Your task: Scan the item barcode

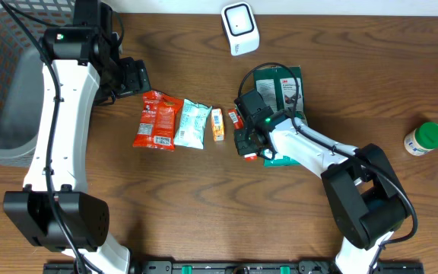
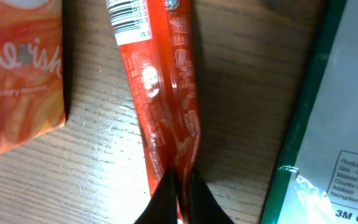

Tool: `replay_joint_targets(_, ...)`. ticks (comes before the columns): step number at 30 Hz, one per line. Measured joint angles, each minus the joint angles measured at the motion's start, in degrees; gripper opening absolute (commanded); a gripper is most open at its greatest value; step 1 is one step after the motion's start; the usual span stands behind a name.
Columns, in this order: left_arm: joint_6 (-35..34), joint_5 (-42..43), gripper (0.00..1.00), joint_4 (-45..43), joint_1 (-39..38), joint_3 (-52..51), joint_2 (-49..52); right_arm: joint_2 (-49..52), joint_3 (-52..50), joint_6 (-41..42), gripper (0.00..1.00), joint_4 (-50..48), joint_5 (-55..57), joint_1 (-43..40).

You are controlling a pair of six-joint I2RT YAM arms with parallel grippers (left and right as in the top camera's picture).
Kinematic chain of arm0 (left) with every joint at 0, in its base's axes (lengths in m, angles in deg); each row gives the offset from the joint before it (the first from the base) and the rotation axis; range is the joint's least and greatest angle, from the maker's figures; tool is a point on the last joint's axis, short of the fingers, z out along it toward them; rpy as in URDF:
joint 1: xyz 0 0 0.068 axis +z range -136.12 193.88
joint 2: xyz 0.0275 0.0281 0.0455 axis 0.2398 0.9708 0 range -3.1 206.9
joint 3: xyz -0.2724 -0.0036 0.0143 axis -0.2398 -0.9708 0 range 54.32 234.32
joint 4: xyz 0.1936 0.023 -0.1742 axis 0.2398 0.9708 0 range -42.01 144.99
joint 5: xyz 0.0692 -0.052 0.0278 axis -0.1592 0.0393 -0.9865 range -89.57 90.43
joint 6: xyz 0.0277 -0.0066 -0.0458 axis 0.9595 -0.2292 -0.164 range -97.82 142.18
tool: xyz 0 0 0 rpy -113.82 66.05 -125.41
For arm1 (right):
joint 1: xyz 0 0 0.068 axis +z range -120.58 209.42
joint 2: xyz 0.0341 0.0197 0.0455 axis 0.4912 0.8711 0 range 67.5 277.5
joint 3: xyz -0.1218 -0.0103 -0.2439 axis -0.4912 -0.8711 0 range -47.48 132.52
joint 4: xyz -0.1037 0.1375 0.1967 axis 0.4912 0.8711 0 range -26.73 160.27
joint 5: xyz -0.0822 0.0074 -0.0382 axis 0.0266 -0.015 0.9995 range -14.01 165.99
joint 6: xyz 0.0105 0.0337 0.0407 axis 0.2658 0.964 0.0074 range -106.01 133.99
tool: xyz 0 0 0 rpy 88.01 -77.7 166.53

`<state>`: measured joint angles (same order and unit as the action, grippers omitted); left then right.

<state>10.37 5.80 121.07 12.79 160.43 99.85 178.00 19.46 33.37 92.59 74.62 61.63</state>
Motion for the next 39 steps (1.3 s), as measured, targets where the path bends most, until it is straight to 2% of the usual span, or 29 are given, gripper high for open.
replay_joint_targets(9,0.0,0.0,0.89,-0.02,0.0,0.0,0.0,-1.09,-0.07,-0.55,0.01,-0.44,0.09,-0.5)
replay_joint_targets(21,0.0,0.0,0.89,0.0,0.0,0.0,0.0,-12.33,-0.07,-4.98,0.01,2.14,-0.39,-3.06)
replay_joint_targets(22,0.02,0.0,0.89,0.0,0.0,0.0,0.0,-12.31,-0.07,-5.25,0.04,2.71,-0.39,-3.19)
replay_joint_targets(23,0.0,0.0,0.89,0.0,0.0,0.0,0.0,-12.24,-0.07,-5.33,0.22,3.3,-0.39,-3.28)
replay_joint_targets(25,0.0,0.0,0.89,-0.02,0.0,0.0,0.0,-11.91,-0.09,-4.59,0.29,4.28,-0.37,-3.3)
replay_joint_targets(33,0.02,0.0,0.89,0.0,0.0,0.0,0.0,-3.72,-0.09,-3.32,0.27,0.96,-0.35,-2.97)
replay_joint_targets(39,0.0,0.0,0.89,-0.02,0.0,0.0,0.0,-0.17,-0.17,-3.21,0.34,-1.2,-0.52,-1.79)
